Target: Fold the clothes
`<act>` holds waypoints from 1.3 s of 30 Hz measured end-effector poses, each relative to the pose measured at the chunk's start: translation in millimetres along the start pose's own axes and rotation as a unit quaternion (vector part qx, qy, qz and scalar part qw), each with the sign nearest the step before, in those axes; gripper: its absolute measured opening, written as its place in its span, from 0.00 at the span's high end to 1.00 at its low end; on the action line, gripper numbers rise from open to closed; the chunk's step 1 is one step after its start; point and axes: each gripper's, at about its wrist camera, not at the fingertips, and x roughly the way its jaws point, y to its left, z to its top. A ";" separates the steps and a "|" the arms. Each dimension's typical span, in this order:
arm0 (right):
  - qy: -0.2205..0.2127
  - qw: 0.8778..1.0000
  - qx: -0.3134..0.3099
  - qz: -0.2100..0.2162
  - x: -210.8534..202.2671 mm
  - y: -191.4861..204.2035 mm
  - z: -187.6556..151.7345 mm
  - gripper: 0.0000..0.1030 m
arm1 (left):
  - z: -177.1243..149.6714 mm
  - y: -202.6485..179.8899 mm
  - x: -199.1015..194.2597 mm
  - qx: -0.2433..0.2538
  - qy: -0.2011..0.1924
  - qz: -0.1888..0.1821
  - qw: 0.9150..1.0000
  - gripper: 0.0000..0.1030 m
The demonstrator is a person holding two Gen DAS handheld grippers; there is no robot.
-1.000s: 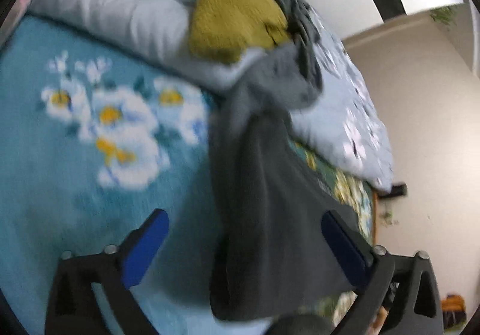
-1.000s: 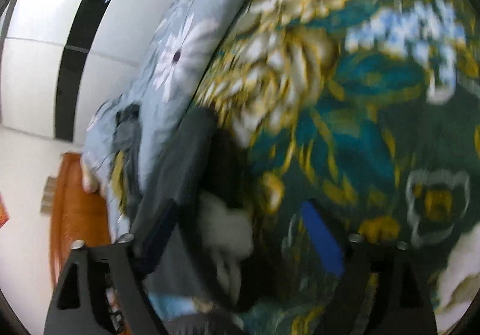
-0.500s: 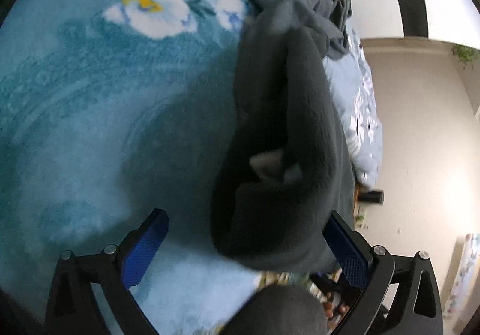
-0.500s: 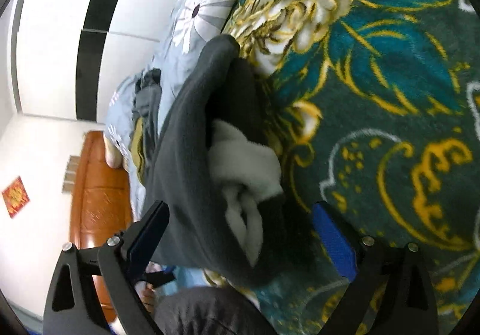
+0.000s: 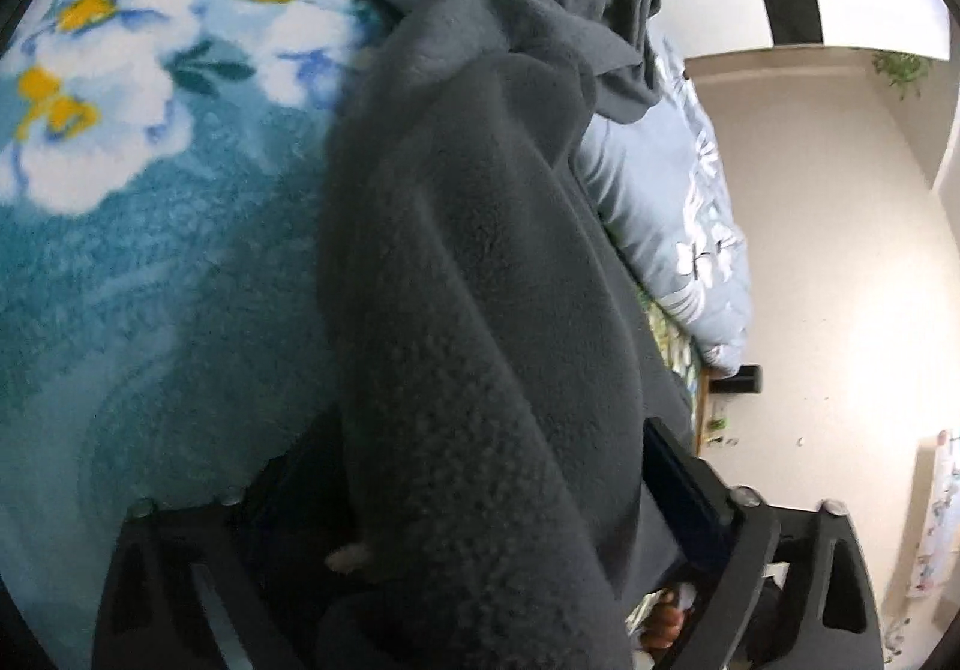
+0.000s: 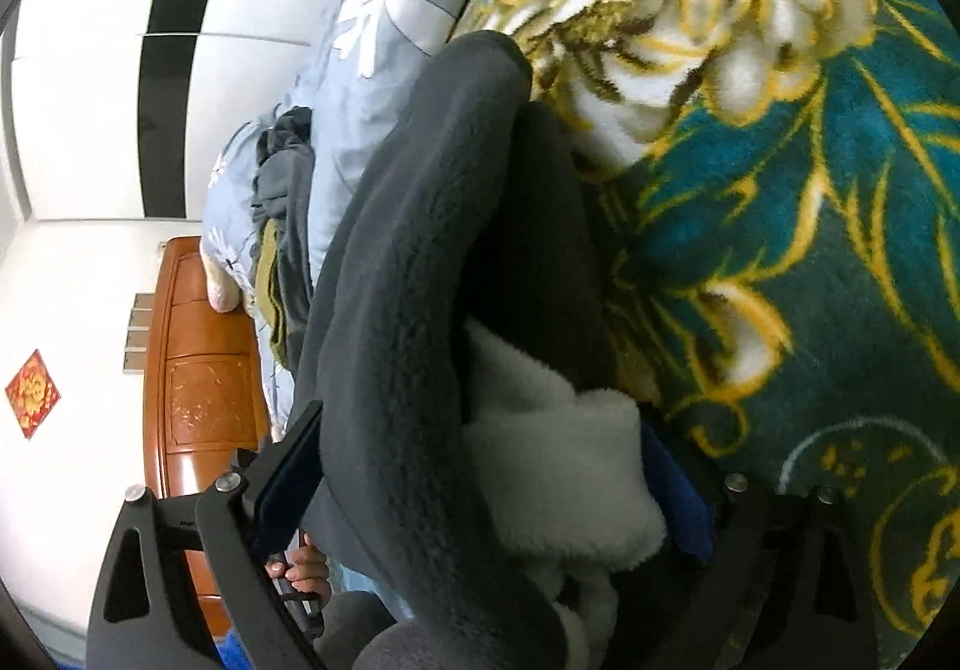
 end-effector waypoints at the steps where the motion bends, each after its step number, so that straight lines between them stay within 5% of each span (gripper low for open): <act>1: 0.000 1.000 -0.002 -0.007 -0.2 1.1 0.0 0.20 | -1.6 -2.5 -0.7 0.005 0.002 0.008 1.000 0.22; 6: -0.008 1.000 -0.003 -0.023 -7.0 10.0 -3.5 0.43 | -12.6 -27.7 -6.7 0.035 -0.005 0.050 0.998 0.36; 10: -0.009 1.000 -0.019 -0.015 -14.7 30.4 -4.0 0.49 | -22.4 -56.7 -13.3 0.062 -0.011 0.081 0.995 0.45; 22: -0.017 0.997 -0.080 0.006 -74.7 78.8 -35.4 0.51 | -45.9 -100.1 -71.1 0.083 -0.023 0.054 0.995 0.48; 39: -0.007 0.987 -0.163 0.013 -89.9 136.6 -76.7 0.51 | -107.5 -55.3 -125.7 0.045 -0.039 0.014 0.998 0.51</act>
